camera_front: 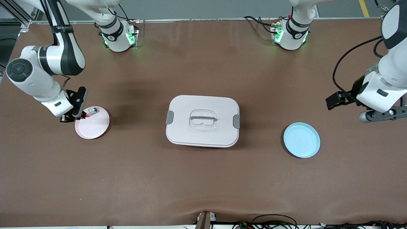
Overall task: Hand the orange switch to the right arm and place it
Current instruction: 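Lower the switch onto the white plate and open the right gripper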
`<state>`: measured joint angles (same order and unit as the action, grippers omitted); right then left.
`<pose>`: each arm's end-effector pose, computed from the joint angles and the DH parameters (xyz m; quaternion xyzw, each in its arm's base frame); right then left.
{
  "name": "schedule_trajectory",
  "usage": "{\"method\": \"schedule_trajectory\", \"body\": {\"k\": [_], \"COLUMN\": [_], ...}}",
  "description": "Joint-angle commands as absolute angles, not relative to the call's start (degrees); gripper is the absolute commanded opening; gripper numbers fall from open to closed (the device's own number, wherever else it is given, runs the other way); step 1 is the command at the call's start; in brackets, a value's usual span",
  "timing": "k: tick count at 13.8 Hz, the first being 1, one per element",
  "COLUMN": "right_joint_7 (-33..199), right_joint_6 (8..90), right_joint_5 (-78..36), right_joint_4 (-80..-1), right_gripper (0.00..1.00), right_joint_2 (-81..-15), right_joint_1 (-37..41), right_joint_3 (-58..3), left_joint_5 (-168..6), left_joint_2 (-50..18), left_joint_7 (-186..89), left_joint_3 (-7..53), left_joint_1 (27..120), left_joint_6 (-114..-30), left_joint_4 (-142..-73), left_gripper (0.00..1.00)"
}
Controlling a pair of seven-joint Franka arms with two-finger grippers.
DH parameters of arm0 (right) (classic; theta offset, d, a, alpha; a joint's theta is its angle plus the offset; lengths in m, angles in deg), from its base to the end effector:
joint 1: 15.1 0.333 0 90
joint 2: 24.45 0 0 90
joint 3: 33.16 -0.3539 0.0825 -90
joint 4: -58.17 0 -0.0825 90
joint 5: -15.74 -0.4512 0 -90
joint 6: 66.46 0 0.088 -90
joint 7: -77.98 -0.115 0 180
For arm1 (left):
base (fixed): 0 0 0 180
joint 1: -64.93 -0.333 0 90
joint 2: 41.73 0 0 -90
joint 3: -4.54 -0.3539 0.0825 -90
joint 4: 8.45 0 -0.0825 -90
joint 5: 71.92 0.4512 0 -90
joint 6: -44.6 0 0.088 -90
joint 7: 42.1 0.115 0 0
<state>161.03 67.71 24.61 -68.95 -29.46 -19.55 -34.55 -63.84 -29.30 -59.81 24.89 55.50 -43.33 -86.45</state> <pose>0.5942 -0.0351 0.3253 0.7298 0.6812 -0.0248 0.0526 0.6832 -0.0868 0.6294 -0.9973 -0.0639 0.0067 0.0358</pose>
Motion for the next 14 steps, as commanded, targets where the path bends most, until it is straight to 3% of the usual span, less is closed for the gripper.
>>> {"method": "schedule_trajectory", "body": {"k": [1,7,14], "right_joint_7": [163.23,163.23,163.23], "right_joint_6": [70.2,80.49,88.39], "right_joint_5": [25.76,25.76,25.84], "right_joint_4": [-68.56,-71.29,-73.3], "right_gripper": [0.0,0.0,0.0], "right_joint_2": [-32.88,-38.68,-42.64], "right_joint_1": [-22.03,-23.44,-24.5], "right_joint_3": [-35.54,-35.54,-35.36], "left_joint_5": [-69.78,-69.9,-70.25], "left_joint_2": [-31.88,-40.13,-41.72], "left_joint_7": [-56.79,-54.05,-46.95], "left_joint_3": [16.6,15.97,11.93], "left_joint_1": [58.96,60.8,62.12], "left_joint_6": [-42.85,-42.85,-44.08], "left_joint_4": [-87.29,-94.92,-96.34], "left_gripper": [1.0,1.0,1.0]}}
